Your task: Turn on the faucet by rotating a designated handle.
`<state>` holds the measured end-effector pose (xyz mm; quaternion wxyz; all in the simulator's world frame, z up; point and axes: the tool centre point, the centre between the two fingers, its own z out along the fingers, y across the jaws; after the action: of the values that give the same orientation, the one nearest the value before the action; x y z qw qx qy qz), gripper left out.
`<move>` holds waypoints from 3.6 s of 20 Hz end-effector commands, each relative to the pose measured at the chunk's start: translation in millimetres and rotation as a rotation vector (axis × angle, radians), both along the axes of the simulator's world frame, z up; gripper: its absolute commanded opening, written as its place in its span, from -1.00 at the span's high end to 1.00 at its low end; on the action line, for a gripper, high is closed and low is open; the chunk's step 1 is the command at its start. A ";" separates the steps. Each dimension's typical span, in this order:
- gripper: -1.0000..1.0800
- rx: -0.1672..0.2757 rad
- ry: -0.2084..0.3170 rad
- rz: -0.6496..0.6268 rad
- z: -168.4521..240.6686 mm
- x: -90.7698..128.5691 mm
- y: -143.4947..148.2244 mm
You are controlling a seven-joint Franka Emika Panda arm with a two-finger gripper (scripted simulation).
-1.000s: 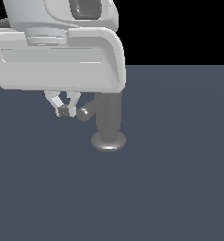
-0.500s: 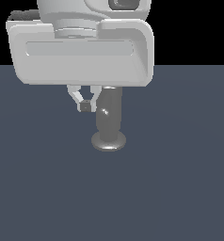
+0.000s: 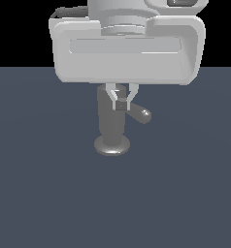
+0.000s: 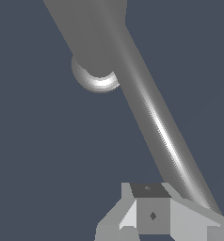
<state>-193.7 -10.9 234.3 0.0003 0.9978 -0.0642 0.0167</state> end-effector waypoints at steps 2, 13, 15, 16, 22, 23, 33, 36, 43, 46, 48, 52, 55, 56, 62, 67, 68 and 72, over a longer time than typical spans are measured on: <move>1.00 0.003 0.034 -0.014 -13.8 -7.0 -22.7; 1.00 -0.009 -0.018 0.016 4.9 11.0 -52.8; 1.00 -0.009 -0.016 0.015 4.2 15.6 -58.2; 1.00 -0.008 -0.015 0.014 3.9 17.9 -60.9; 1.00 -0.007 -0.008 0.010 1.8 32.0 -77.3; 1.00 -0.007 -0.007 0.009 1.4 34.3 -80.1; 1.00 -0.004 0.004 0.003 -2.4 57.7 -107.5; 1.00 -0.004 0.007 0.001 -3.5 64.6 -115.7; 1.00 -0.002 0.015 -0.003 -6.3 80.6 -134.7; 1.00 -0.001 0.018 -0.005 -7.6 87.3 -142.8; 1.00 -0.001 0.020 -0.006 -8.3 91.8 -148.1; 1.00 0.000 0.024 -0.009 -10.0 100.6 -158.7; 1.00 0.001 0.027 -0.010 -11.3 107.2 -166.6; 1.00 0.002 0.028 -0.011 -11.7 109.3 -169.2; 1.00 -0.007 -0.011 0.017 8.0 130.2 -164.2; 1.00 -0.006 -0.006 0.014 6.1 146.3 -164.7; 1.00 -0.005 -0.006 0.013 5.7 149.5 -164.8; 1.00 -0.005 -0.002 0.011 4.1 162.1 -165.3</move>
<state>-36.9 -172.1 241.6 0.0015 0.9983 -0.0556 0.0189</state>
